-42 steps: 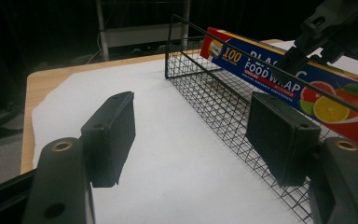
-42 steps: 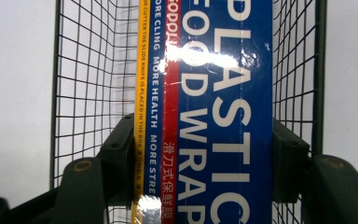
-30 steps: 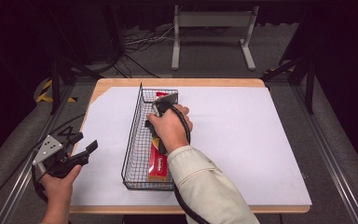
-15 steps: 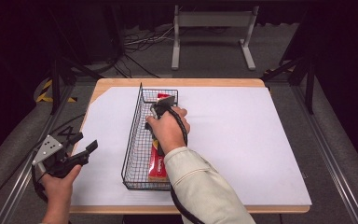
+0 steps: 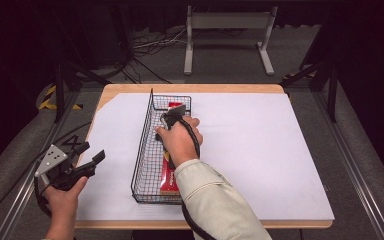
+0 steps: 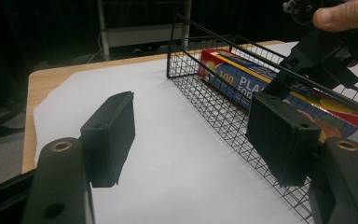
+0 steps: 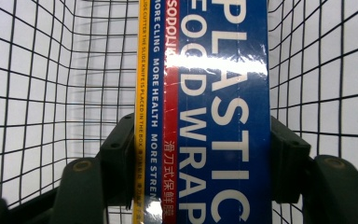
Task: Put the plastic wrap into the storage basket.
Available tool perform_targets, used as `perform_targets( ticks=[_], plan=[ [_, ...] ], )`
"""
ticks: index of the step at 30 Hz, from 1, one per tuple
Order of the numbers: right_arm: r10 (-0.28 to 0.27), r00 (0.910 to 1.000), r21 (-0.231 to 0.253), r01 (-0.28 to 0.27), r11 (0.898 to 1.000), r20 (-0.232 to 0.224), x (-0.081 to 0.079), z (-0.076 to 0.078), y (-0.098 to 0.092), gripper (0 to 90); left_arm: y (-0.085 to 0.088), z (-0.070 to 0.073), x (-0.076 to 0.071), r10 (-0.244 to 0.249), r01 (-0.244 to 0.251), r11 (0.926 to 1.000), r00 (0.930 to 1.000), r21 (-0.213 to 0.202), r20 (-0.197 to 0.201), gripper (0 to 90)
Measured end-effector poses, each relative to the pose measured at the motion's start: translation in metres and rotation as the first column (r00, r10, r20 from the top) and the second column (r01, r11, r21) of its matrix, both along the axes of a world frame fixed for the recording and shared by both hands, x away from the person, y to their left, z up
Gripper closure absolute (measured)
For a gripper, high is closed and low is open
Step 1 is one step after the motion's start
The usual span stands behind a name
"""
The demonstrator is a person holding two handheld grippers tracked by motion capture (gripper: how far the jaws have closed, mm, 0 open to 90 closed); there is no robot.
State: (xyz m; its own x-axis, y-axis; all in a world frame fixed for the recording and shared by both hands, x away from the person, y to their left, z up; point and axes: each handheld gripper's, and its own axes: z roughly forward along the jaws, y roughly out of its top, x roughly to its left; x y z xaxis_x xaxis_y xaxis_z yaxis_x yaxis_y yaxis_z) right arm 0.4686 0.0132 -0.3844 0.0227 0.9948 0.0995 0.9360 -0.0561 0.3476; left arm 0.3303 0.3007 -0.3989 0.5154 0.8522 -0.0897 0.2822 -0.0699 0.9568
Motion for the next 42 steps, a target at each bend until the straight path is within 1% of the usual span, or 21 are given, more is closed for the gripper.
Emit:
perform_targets(
  ticks=[4, 5, 6, 8, 11, 14, 17, 19, 21, 22, 23, 26, 27, 29, 30, 32, 35, 37, 39, 40, 42],
  plan=[
    [0.002, 1.0000, 0.002, -0.002, 1.000, -0.009, -0.001, -0.001, 0.001, 39.5, 0.000, 0.000, 0.000, 0.001, -0.001, 1.0000, 1.0000, -0.001, -0.001, 32.8],
    [0.009, 0.9999, 0.002, -0.009, 1.000, -0.010, -0.001, -0.002, 0.002, 38.3, 0.000, 0.000, 0.000, -0.001, 0.001, 1.0000, 1.0000, 0.002, 0.000, 32.8],
    [0.008, 0.9999, 0.021, -0.008, 1.000, -0.010, -0.001, -0.001, 0.002, 33.3, 0.000, 0.000, 0.000, -0.001, 0.001, 1.0000, 1.0000, 0.002, 0.000, 32.8],
    [0.013, 0.9998, 0.044, -0.014, 0.999, 0.017, -0.001, 0.002, 0.002, 30.7, 0.000, 0.000, 0.000, 0.001, -0.001, 1.0000, 1.0000, -0.002, -0.001, 32.8],
    [0.025, 0.9992, 0.046, -0.027, 0.999, 0.030, -0.002, 0.006, 0.001, 30.2, 0.000, 0.000, 0.000, 0.000, 0.000, 1.0000, 1.0000, 0.002, 0.000, 32.8],
    [0.023, 0.9994, 0.047, -0.025, 0.999, 0.027, -0.003, 0.008, 0.001, 30.2, -0.001, 0.000, 0.000, -0.003, 0.003, 1.0000, 1.0000, 0.007, 0.000, 32.8],
    [0.030, 0.9986, 0.042, -0.032, 0.999, 0.045, -0.003, 0.013, -0.001, 29.9, -0.001, 0.000, 0.000, -0.001, 0.001, 1.0000, 1.0000, 0.005, 0.001, 32.8],
    [0.038, 0.9969, 0.047, -0.041, 0.998, 0.068, -0.003, 0.020, -0.003, 28.5, -0.001, -0.001, 0.000, 0.000, 0.000, 1.0000, 1.0000, 0.003, -0.001, 32.8],
    [0.053, 0.9932, 0.054, -0.059, 0.997, 0.103, -0.004, 0.026, -0.005, 27.8, 0.000, 0.000, 0.000, -0.002, 0.002, 1.0000, 1.0000, 0.007, -0.001, 32.8],
    [0.075, 0.9877, 0.057, -0.084, 0.995, 0.137, -0.005, 0.032, -0.009, 27.7, 0.000, -0.001, -0.001, 0.000, 0.000, 1.0000, 1.0000, 0.008, 0.000, 32.8],
    [0.075, 0.9877, 0.057, -0.084, 0.995, 0.137, -0.005, 0.032, -0.009, 27.7, 0.000, -0.001, -0.001, 0.002, -0.002, 1.0000, 1.0000, 0.008, -0.004, 32.8],
    [0.095, 0.9769, 0.075, -0.111, 0.991, 0.192, -0.007, 0.040, -0.017, 26.4, 0.000, 0.000, -0.002, 0.003, -0.003, 1.0000, 1.0000, 0.008, -0.002, 32.8],
    [0.096, 0.9761, 0.081, -0.114, 0.990, 0.195, -0.007, 0.042, -0.020, 26.1, -0.001, 0.000, -0.002, 0.003, -0.003, 1.0000, 1.0000, 0.008, 0.000, 32.7],
    [0.096, 0.9755, 0.121, -0.121, 0.985, 0.198, -0.008, 0.046, -0.028, 25.2, -0.001, 0.000, -0.002, 0.005, -0.005, 0.9999, 1.0000, 0.011, -0.001, 32.7],
    [0.096, 0.9755, 0.121, -0.121, 0.985, 0.198, -0.008, 0.046, -0.028, 25.2, -0.001, 0.000, -0.002, 0.005, -0.005, 0.9999, 1.0000, 0.011, -0.001, 32.7],
    [0.108, 0.9679, 0.124, -0.139, 0.982, 0.227, -0.009, 0.051, -0.036, 25.1, 0.000, -0.001, -0.002, 0.002, -0.002, 0.9999, 1.0000, 0.017, -0.005, 32.7],
    [0.121, 0.9573, 0.147, -0.163, 0.976, 0.262, -0.011, 0.058, -0.045, 24.7, 0.001, -0.002, -0.003, 0.006, -0.006, 0.9998, 1.0000, 0.017, -0.005, 32.7],
    [0.135, 0.9528, 0.143, -0.179, 0.973, 0.272, -0.013, 0.062, -0.050, 24.5, 0.001, -0.002, -0.003, 0.013, -0.012, 0.9997, 0.9999, 0.022, -0.006, 32.7],
    [0.145, 0.9545, 0.138, -0.186, 0.973, 0.260, -0.014, 0.065, -0.056, 24.5, 0.000, -0.002, -0.002, 0.015, -0.015, 0.9994, 0.9998, 0.032, -0.010, 32.7],
    [0.149, 0.9532, 0.137, -0.190, 0.972, 0.263, -0.014, 0.067, -0.059, 24.4, -0.001, -0.002, -0.002, 0.016, -0.016, 0.9990, 0.9998, 0.042, -0.010, 32.6],
    [0.146, 0.9490, 0.137, -0.190, 0.972, 0.280, -0.014, 0.071, -0.067, 24.1, -0.002, -0.003, -0.002, 0.013, -0.013, 0.9986, 0.9999, 0.052, -0.011, 32.6]
  ],
)
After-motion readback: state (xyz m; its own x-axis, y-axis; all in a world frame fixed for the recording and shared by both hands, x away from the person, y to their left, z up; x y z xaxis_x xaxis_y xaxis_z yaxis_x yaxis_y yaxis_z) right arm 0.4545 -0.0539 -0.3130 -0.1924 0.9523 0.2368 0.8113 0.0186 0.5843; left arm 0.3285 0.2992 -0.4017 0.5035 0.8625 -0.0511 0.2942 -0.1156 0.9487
